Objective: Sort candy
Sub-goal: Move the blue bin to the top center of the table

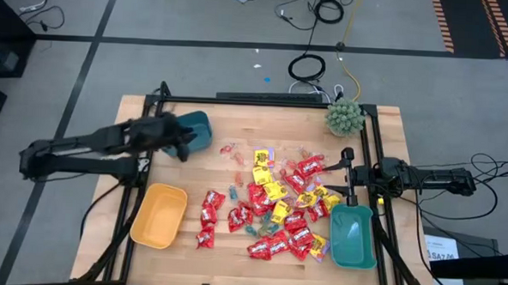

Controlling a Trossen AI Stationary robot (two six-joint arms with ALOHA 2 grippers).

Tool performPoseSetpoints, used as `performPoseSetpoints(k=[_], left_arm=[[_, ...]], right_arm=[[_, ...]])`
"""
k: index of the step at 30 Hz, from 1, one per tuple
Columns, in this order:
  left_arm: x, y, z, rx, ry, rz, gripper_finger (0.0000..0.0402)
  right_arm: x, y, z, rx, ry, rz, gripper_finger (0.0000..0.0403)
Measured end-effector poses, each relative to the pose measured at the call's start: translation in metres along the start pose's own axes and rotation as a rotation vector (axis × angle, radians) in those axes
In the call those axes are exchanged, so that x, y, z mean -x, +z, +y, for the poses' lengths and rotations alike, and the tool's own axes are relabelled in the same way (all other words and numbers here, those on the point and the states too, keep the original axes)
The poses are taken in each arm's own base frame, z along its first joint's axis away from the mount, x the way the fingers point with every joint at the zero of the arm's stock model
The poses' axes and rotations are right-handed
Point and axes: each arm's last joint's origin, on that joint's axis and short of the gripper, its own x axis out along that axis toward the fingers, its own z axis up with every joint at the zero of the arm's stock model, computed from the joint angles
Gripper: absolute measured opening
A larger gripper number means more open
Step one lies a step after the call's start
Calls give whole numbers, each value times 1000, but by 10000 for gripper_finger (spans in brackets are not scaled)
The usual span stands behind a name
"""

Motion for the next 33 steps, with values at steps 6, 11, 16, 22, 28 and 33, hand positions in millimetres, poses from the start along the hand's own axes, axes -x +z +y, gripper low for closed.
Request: performPoseSetpoints(k=[6,11,16,22,28,33], left_arm=[[-47,45,-8,97,1,141,127],[-84,75,-9,139,-48,207,127],[-113,93,-4,172,-44,240,128],[-133,109,2,236,-77,263,136],[-147,113,5,233,-168,297,177],[-157,110,15,108,-159,302,225]], right_arm=[[0,0,0,0,0,0,242],[0,0,0,0,0,0,242],[0,0,0,0,0,0,242],[0,0,0,0,0,0,242],[0,0,0,0,0,0,242],[0,0,0,0,0,0,242]])
